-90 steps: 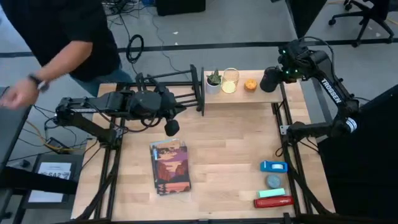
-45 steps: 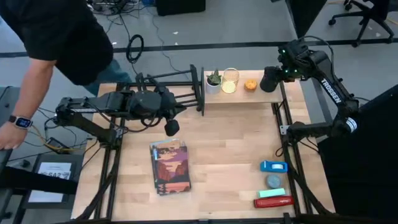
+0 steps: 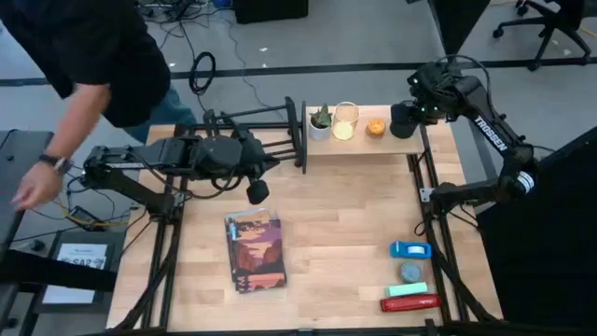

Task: Stock shelves
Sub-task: Remove the blue pen from the black pen organizer on the shelf

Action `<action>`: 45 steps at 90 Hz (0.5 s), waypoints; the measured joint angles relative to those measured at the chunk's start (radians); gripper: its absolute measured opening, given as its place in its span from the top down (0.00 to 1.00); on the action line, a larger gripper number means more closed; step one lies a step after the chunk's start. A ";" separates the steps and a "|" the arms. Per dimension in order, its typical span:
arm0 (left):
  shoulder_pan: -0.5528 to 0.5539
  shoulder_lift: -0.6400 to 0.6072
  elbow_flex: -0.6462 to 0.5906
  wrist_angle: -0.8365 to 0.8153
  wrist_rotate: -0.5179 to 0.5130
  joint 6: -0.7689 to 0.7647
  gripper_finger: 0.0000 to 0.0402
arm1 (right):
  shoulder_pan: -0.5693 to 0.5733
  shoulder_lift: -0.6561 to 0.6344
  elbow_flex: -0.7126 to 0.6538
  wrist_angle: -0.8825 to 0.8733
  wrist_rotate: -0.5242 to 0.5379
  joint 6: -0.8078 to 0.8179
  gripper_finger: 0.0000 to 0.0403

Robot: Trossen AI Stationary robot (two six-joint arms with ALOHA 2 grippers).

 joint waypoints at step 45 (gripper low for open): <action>0.000 0.000 0.000 0.000 0.000 0.000 1.00 | 0.000 0.000 0.036 -0.018 0.052 -0.002 0.99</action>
